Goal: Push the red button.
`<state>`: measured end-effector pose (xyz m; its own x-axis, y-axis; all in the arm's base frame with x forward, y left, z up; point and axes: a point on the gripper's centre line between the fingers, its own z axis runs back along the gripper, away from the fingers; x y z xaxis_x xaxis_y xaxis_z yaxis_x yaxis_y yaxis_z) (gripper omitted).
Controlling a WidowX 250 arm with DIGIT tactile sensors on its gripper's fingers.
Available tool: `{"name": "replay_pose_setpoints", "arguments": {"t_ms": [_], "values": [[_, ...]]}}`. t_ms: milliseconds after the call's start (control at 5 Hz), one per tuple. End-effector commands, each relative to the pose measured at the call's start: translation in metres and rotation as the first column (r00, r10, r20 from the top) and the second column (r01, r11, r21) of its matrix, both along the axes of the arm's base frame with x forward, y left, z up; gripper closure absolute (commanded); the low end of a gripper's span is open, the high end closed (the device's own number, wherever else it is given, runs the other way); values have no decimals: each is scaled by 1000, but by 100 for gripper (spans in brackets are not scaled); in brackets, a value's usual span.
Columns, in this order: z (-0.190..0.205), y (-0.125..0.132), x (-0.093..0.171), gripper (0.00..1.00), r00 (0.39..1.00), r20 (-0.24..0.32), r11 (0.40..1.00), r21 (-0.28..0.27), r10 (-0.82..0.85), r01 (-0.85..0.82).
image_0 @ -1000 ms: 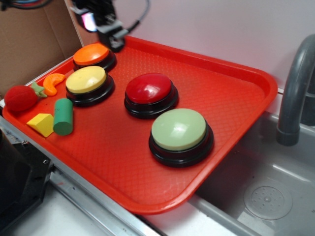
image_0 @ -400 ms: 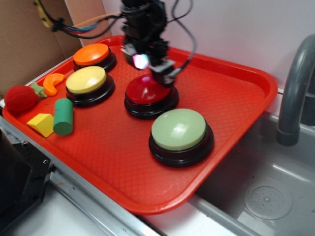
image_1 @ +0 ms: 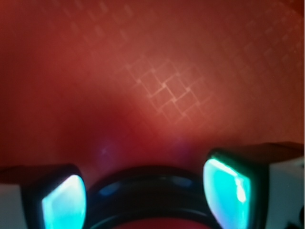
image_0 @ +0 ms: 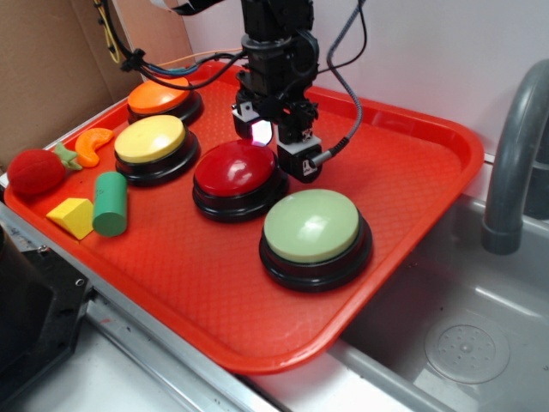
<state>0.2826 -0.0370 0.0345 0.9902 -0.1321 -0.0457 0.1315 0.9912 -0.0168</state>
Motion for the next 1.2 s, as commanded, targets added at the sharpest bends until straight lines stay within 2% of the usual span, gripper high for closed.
{"name": "replay_pose_setpoints", "arguments": {"t_ms": [0, 200, 600, 800, 1000], "values": [[109, 6, -30, 0, 981, 193, 999, 38, 24, -32], [117, 10, -43, 0, 978, 204, 999, 10, 38, -40], [124, 18, -65, 0, 985, 167, 999, -6, 45, -44], [131, 20, -69, 0, 989, 137, 998, 8, 59, -61], [137, 20, -71, 0, 989, 138, 998, 18, 60, -63]]}}
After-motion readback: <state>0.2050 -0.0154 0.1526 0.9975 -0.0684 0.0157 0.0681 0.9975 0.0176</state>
